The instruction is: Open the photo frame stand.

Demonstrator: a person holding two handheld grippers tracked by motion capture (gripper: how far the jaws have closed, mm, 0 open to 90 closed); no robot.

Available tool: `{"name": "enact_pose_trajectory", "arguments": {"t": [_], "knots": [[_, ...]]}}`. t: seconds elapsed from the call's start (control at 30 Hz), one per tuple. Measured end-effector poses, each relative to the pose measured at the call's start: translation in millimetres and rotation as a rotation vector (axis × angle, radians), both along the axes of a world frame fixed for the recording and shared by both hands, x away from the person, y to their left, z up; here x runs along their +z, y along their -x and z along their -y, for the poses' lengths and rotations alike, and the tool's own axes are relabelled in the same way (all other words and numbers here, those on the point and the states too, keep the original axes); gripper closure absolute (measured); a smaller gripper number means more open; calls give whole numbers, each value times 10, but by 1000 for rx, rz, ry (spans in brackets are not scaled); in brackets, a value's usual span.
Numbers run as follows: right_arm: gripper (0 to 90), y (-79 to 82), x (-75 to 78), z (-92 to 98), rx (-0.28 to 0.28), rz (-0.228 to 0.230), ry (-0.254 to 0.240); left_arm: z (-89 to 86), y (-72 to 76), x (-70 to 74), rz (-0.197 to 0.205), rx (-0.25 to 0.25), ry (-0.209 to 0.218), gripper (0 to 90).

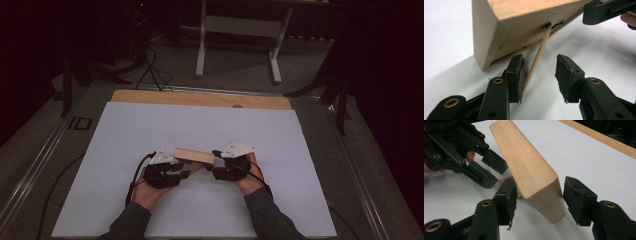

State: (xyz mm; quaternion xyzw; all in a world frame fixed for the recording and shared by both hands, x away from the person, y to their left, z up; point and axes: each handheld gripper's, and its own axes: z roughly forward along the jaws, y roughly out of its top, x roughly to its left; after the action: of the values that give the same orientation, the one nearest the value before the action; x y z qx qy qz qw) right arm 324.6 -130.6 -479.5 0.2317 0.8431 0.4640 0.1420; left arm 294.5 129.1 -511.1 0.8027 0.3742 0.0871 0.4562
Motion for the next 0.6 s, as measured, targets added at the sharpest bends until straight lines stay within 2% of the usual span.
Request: {"name": "enact_pose_trajectory", "arguments": {"t": [0.3,0.6], "knots": [[413,6,12,20,1,6,-1,-22,42,39,25,8,0,571],[403,4,26,35,11,6,-15,-37,45,72,22,-3,33,572]]}}
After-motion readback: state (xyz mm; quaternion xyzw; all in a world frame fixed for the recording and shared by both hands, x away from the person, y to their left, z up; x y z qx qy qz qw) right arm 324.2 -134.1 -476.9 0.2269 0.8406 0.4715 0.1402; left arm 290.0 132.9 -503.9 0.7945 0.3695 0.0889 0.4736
